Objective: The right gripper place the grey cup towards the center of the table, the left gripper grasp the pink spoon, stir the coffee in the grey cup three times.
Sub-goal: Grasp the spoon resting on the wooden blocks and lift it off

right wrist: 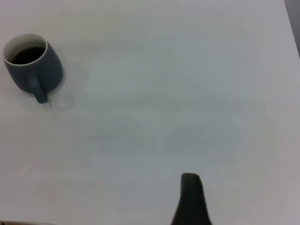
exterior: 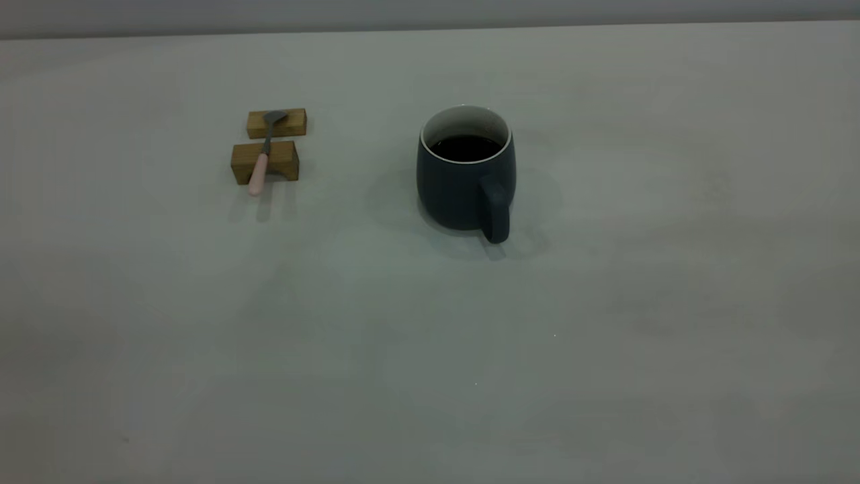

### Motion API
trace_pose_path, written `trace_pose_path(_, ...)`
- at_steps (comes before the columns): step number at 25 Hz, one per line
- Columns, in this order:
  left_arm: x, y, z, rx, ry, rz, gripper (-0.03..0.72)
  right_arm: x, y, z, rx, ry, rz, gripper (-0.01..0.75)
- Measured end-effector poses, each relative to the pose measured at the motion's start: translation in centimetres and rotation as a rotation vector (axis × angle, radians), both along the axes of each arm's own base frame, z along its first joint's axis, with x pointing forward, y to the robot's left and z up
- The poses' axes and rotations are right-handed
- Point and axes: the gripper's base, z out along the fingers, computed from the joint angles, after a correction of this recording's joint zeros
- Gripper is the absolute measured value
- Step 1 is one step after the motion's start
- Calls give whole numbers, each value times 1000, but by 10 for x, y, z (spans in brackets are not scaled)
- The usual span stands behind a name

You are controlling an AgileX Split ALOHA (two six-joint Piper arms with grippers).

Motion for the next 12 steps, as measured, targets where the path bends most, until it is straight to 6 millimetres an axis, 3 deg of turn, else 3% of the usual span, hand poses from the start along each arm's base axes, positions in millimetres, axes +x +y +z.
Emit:
trace_pose_path(5,0,0,0,0,0,0,476,0,0,0,1,1,1,610)
trace_pose_path(12,0,0,0,0,0,0,476,0,0,0,2,2,1,510)
